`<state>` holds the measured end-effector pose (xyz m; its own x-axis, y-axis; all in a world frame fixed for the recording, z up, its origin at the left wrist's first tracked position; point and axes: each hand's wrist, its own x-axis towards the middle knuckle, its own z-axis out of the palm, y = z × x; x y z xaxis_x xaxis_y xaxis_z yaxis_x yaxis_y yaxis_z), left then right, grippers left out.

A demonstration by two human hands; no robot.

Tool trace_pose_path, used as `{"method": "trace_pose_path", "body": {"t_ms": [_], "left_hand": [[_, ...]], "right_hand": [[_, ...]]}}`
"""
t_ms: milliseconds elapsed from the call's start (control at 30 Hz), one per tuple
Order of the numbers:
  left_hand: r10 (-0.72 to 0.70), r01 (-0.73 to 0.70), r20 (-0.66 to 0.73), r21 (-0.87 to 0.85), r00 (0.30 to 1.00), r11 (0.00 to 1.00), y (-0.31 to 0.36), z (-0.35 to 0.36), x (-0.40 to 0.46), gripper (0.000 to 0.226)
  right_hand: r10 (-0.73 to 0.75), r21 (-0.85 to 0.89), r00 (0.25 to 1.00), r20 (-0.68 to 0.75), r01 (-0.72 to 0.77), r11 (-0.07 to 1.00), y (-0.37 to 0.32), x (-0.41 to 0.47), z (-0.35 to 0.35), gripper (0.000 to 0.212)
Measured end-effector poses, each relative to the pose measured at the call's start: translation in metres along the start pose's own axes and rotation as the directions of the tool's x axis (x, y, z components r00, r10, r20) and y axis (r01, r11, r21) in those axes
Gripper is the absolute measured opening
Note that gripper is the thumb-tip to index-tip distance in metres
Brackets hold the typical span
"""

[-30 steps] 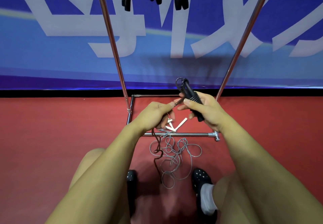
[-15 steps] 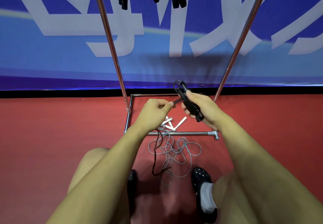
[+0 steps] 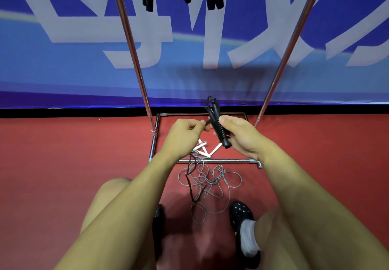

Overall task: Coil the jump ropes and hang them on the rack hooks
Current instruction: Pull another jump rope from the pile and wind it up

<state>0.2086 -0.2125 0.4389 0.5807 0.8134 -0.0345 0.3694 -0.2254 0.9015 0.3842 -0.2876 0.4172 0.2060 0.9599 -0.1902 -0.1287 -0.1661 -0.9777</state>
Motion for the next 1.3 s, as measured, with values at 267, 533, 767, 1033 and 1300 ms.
{"method": "trace_pose_path", "body": {"t_ms": [267,533,767,1033,1300], "left_hand": [[-0.067,0.066,-0.016,-0.036,0.998,0.997,0.001,0.002,0.000,0.050],[-0.090,0.090,0.014,0.011,0.996,0.996,0.002,0.004,-0.003,0.070],[-0.038,0.039,0.074,-0.008,0.996,0.999,-0.001,0.002,-0.004,0.074],[0.032,-0.009,0.126,-0.179,0.991,0.984,0.001,0.002,-0.004,0.063],[-0.168,0.227,0.261,-0.215,0.951,0.950,0.003,-0.001,-0.003,0.064]], "right_hand": [[-0.064,-0.277,0.998,0.013,0.065,0.959,-0.003,-0.004,0.001,0.025],[-0.115,-0.332,0.993,-0.035,0.097,0.938,-0.001,-0.005,0.004,0.027],[-0.066,-0.297,0.996,-0.053,0.047,0.954,0.001,-0.009,0.015,0.047],[0.056,0.002,0.976,0.209,-0.058,0.998,-0.003,-0.012,0.027,0.026],[-0.041,-0.188,0.999,0.033,0.047,0.981,-0.006,-0.007,0.018,0.012]]}}
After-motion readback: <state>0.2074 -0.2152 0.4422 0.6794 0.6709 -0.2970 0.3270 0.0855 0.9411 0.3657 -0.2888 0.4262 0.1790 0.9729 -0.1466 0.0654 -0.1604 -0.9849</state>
